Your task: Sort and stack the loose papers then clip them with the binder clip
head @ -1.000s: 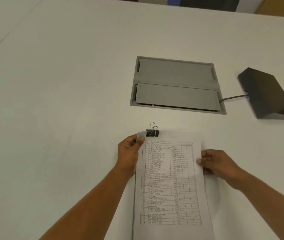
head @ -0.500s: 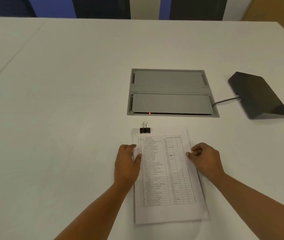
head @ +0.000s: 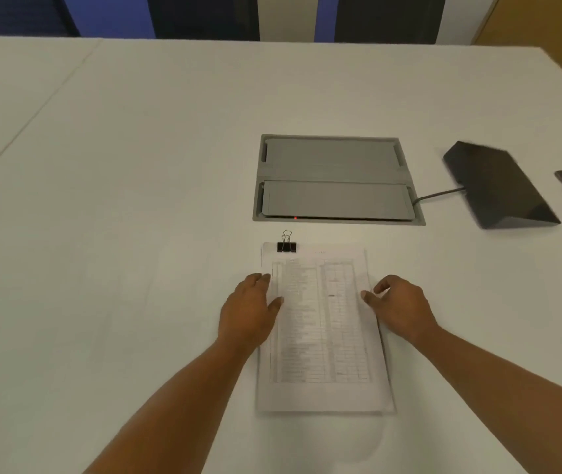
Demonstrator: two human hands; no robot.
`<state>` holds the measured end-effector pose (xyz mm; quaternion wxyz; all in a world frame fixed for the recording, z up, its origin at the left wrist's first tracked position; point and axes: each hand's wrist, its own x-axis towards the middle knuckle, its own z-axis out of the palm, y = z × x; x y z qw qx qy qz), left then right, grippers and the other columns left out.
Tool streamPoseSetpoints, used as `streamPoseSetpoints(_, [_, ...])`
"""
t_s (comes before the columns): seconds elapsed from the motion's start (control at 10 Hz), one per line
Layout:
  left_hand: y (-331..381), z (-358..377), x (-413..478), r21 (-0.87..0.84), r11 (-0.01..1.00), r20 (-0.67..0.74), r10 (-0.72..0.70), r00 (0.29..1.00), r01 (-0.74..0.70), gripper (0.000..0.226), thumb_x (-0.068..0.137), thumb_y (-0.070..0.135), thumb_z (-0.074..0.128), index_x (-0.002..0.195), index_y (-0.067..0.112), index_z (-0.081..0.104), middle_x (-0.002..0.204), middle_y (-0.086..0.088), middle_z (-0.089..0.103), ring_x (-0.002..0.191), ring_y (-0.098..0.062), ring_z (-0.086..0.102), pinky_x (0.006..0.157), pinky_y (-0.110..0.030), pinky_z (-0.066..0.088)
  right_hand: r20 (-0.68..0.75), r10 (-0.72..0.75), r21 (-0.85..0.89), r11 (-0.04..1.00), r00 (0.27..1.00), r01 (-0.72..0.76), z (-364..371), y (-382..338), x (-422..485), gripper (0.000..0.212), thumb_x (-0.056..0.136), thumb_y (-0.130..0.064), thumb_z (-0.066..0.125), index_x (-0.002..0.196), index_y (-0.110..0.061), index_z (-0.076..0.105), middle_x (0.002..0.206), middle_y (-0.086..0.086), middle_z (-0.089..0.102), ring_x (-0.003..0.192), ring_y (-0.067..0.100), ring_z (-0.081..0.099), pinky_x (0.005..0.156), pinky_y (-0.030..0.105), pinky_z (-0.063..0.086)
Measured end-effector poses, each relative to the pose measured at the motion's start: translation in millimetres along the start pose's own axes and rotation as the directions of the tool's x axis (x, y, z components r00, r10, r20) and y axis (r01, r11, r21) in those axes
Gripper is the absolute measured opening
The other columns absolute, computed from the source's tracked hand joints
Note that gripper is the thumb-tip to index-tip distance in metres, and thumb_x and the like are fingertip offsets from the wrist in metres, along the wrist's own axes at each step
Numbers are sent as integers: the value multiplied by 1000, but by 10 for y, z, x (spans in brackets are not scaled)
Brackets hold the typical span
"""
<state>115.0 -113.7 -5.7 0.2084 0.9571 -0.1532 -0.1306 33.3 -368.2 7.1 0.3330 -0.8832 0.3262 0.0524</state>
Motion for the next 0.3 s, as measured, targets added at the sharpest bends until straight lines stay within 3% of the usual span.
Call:
streamPoseSetpoints(0.1, [32, -376, 15, 122, 992, 1, 9, 1000, -9, 67, 98, 51, 44, 154, 16, 27, 162, -3, 28, 150, -20, 25, 117, -39, 29, 55, -117, 2, 993, 992, 117, -297, -141, -285, 21, 83, -37, 73, 89, -21, 62, 68, -3, 66, 63, 10, 63, 54, 19, 43])
streamPoseSetpoints(0.2, [194, -969, 139, 173, 983, -132, 78, 988, -54, 67, 100, 52, 37, 154, 14, 26, 163, -5, 26, 152, -21, 19, 119, -37, 25, 59, -252, 86, 965, 966, 247, -789, -460, -671, 11, 80, -30, 77, 81, -27, 66, 63, -5, 66, 54, 4, 59, 53, 12, 43])
streamPoseSetpoints(0.3, [488, -1666, 233, 244, 962, -262, 188, 946, -124, 68, 100, 53, 32, 154, 13, 25, 164, -5, 24, 152, -22, 16, 121, -37, 21, 71, -308, 315, 909, 949, 272, -1422, -880, -1230, 8, 80, -19, 77, 79, -22, 70, 59, -2, 66, 48, 7, 57, 53, 21, 49])
